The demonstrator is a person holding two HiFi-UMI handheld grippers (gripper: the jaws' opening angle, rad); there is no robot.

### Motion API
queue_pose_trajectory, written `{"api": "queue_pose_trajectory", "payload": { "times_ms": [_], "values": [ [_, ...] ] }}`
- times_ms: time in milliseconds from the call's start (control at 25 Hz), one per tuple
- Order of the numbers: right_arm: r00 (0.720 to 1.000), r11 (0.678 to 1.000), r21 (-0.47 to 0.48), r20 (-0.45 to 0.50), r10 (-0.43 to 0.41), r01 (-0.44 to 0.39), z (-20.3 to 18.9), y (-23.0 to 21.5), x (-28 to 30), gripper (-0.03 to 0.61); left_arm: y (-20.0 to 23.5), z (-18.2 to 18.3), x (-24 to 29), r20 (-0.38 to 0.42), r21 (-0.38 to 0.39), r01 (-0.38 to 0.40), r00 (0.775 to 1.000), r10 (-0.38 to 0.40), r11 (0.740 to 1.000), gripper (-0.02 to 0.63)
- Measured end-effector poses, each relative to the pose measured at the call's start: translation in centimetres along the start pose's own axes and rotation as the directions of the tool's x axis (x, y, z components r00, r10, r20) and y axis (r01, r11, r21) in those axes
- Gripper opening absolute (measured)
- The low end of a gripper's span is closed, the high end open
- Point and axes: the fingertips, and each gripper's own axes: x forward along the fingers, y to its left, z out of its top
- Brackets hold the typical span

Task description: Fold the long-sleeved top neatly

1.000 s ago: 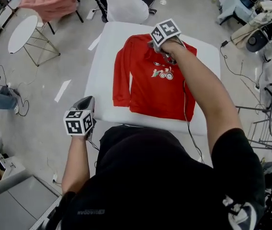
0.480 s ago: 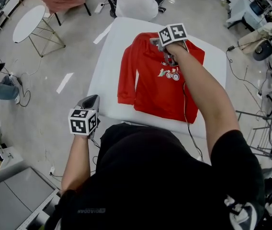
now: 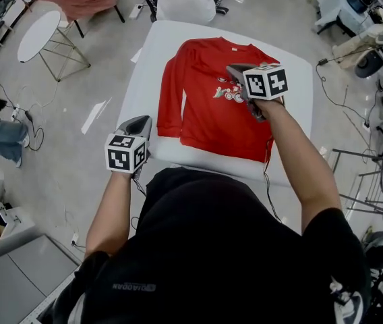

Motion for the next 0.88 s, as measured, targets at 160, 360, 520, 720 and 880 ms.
{"api": "queue_pose_trajectory", "payload": {
  "times_ms": [160,360,520,720,880],
  "values": [
    [0.999,1.000,-0.010,0.039,-0.015,0.016,-3.6,1.4,-4.5,0.005,-2.3,0.0,0.5,-0.006,0.046,0.008,1.000,-0.008,0.999,0.008],
    [0.997,0.998,0.031,0.048,-0.062,0.060,-9.7,3.0,-8.4,0.005,-5.5,-2.6,1.4,-0.075,0.131,0.033,0.997,-0.024,0.991,0.008],
    [0.997,0.992,0.104,0.014,-0.073,0.071,-14.8,4.0,-10.3,0.005,-7.7,-5.2,2.6,-0.155,0.212,0.065,0.987,-0.032,0.975,0.011],
    [0.995,0.984,0.144,-0.022,-0.098,0.101,-19.1,4.7,-11.7,0.005,-8.6,-7.6,4.4,-0.228,0.241,0.081,0.973,-0.025,0.967,0.084],
    [0.994,0.980,0.165,-0.023,-0.106,0.108,-20.6,5.3,-12.4,0.005,-8.5,-8.8,5.9,-0.247,0.244,0.066,0.969,-0.004,0.967,0.092]
  ]
}}
